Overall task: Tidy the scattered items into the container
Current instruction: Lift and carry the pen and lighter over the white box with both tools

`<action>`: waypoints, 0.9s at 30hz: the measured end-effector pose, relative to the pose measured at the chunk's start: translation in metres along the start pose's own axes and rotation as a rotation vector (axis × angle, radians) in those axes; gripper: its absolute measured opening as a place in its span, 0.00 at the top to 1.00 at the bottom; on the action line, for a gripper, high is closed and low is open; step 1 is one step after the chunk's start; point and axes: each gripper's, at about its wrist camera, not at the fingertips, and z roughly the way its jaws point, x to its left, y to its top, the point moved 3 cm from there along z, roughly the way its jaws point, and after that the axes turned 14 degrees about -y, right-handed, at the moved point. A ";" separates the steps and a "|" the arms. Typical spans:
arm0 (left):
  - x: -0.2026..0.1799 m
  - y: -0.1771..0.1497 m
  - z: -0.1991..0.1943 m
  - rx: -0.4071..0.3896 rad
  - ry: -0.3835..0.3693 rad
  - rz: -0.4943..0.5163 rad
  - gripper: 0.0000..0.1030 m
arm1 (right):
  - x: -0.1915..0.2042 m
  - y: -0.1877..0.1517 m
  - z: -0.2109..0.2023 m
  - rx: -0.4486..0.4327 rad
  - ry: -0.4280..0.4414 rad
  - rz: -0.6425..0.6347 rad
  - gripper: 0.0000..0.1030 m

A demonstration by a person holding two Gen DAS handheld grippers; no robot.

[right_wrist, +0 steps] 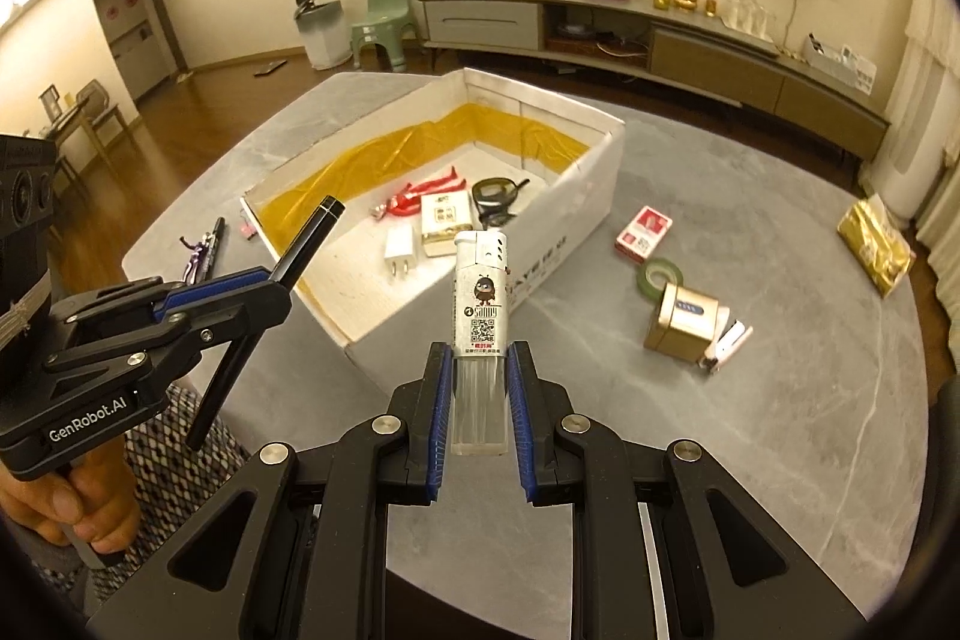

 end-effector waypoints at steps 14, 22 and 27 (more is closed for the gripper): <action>0.023 0.022 -0.008 -0.023 0.001 -0.011 0.87 | 0.024 0.036 -0.001 -0.025 -0.022 -0.067 0.81; 0.036 0.036 -0.005 -0.031 0.002 -0.019 0.87 | 0.038 0.056 0.010 -0.023 -0.029 -0.107 0.81; 0.044 0.048 0.000 -0.033 0.003 -0.019 0.87 | 0.046 0.066 0.021 -0.018 -0.028 -0.122 0.81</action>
